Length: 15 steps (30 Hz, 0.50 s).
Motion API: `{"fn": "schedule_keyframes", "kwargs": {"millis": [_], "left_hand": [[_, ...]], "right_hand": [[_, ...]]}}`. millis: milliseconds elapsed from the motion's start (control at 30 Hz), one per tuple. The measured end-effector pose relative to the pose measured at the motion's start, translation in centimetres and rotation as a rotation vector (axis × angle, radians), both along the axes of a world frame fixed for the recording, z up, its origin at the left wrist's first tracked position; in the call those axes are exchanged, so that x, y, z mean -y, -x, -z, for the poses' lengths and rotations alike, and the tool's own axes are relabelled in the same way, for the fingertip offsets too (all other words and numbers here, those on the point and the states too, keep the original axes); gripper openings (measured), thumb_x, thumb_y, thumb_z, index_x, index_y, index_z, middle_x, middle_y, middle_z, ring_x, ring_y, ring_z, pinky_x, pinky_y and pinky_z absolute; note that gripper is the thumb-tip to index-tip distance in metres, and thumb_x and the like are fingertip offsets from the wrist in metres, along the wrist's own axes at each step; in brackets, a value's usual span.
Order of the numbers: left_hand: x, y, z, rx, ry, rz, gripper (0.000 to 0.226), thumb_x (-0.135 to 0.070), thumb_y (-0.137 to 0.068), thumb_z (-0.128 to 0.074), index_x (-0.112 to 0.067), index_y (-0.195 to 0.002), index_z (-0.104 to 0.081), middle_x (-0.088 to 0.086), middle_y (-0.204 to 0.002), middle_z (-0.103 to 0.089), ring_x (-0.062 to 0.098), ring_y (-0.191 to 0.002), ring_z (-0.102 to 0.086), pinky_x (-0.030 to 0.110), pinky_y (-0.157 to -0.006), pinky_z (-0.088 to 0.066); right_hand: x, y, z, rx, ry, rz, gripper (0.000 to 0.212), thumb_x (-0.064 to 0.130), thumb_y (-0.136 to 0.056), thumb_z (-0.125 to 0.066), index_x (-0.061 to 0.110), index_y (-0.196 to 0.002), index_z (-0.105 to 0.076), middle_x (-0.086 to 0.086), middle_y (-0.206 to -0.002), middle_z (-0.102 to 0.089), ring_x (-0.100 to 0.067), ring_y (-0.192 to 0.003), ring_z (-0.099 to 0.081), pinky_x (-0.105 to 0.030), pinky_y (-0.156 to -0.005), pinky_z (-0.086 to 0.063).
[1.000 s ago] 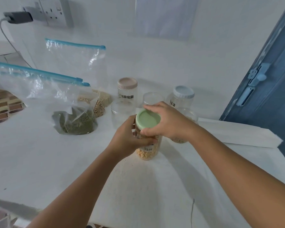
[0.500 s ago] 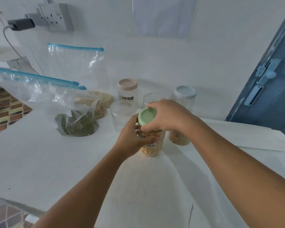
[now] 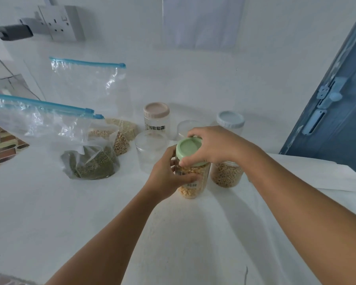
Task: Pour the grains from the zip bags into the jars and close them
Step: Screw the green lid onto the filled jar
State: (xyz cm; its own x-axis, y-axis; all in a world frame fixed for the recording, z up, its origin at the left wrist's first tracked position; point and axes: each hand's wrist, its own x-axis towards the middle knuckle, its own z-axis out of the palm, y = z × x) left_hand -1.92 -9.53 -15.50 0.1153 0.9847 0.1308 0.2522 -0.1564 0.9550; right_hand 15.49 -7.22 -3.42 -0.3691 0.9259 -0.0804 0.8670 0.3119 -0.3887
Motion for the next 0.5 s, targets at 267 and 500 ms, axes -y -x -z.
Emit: {"fn": "schedule_keyframes", "kwargs": {"millis": [267,500], "left_hand": [[-2.5,0.1,0.8,0.048,-0.070,0.071,0.079,-0.022,-0.067,-0.097,-0.034,-0.134,-0.055,-0.021,-0.113,-0.068,-0.005,-0.102,-0.066,0.020,-0.084,-0.058],[-3.9,0.5,1.6,0.040,-0.115,0.121,0.092,-0.045,-0.059,-0.097,-0.040,-0.138,-0.051,-0.016,-0.128,-0.061,0.004,-0.118,-0.061,0.034,-0.097,-0.058]], "right_hand": [[0.6,2.6,2.1,0.197,-0.177,0.346,0.112,0.107,-0.063,-0.038,0.019,-0.132,-0.053,-0.003,-0.129,-0.055,-0.026,-0.118,-0.055,-0.044,-0.090,-0.049],[3.6,2.3,2.4,0.136,-0.236,0.531,0.091,0.103,-0.073,-0.027,0.020,-0.089,-0.059,0.000,-0.093,-0.060,-0.024,-0.095,-0.059,-0.045,-0.077,-0.049]]}}
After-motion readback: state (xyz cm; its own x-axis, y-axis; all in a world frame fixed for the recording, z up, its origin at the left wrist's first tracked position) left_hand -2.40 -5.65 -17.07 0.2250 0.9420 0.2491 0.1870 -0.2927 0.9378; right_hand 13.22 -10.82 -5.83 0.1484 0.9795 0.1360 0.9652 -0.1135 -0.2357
